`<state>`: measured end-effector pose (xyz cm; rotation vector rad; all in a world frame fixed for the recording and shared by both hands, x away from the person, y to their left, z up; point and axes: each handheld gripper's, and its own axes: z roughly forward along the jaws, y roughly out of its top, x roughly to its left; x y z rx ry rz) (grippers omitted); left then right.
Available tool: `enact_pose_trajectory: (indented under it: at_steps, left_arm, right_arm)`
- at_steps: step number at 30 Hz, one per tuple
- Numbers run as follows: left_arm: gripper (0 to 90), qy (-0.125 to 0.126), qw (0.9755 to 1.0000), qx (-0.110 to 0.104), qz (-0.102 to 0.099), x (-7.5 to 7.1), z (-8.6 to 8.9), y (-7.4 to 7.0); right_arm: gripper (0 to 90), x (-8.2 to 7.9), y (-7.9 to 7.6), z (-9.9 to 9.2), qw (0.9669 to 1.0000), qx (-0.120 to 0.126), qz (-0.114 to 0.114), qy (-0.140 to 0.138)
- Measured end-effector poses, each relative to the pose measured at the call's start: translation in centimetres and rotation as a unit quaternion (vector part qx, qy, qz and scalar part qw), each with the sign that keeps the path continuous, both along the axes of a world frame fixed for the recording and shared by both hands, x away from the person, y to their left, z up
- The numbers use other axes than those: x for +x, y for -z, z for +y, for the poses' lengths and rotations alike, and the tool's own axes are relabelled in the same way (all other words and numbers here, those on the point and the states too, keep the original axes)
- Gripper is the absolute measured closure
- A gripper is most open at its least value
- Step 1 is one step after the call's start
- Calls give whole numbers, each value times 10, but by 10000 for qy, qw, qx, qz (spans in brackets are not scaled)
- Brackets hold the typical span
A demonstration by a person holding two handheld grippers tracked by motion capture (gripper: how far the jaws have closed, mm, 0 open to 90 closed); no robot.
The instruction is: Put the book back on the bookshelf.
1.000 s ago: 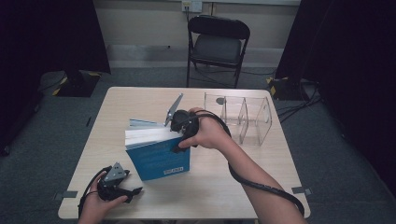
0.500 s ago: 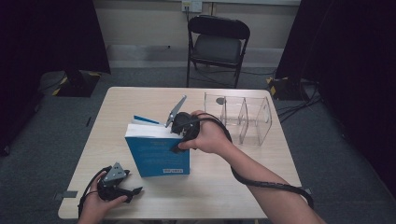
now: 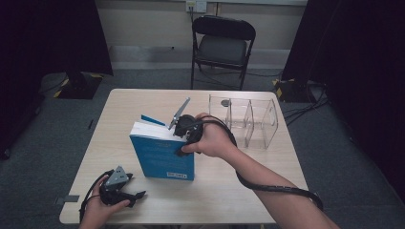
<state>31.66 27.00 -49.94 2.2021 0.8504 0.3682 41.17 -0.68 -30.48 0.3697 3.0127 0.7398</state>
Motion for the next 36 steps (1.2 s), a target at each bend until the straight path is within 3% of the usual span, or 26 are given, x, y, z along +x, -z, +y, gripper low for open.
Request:
enact_pose_trajectory:
  at_steps: [5,9,11,17,25,29,36]
  left_arm:
    - [145,9,10000,2,1,0,0,0]
    - [144,28,10000,10,9,1,0,0]
    - [144,23,10000,-5,3,0,0,0]
    - [144,13,10000,-9,-2,0,0,0]
    - [139,56,9999,-75,-59,1,2,2]
    - [138,57,9999,-77,-60,1,2,2]
    - [138,57,10000,-45,-43,1,2,1]
  right_arm:
    - [605,-1,-4,8,9992,-395,30,-100]
    - [599,-2,-7,19,9957,-891,2,-259]
    - [601,-2,-7,21,9947,-980,-40,-311]
    - [617,-5,-6,18,9963,-838,-87,-194]
    - [618,-7,-6,18,9965,-827,-46,64]
    - [619,-8,-6,14,9966,-789,150,201]
    - [619,-11,-13,5,9956,-849,243,327]
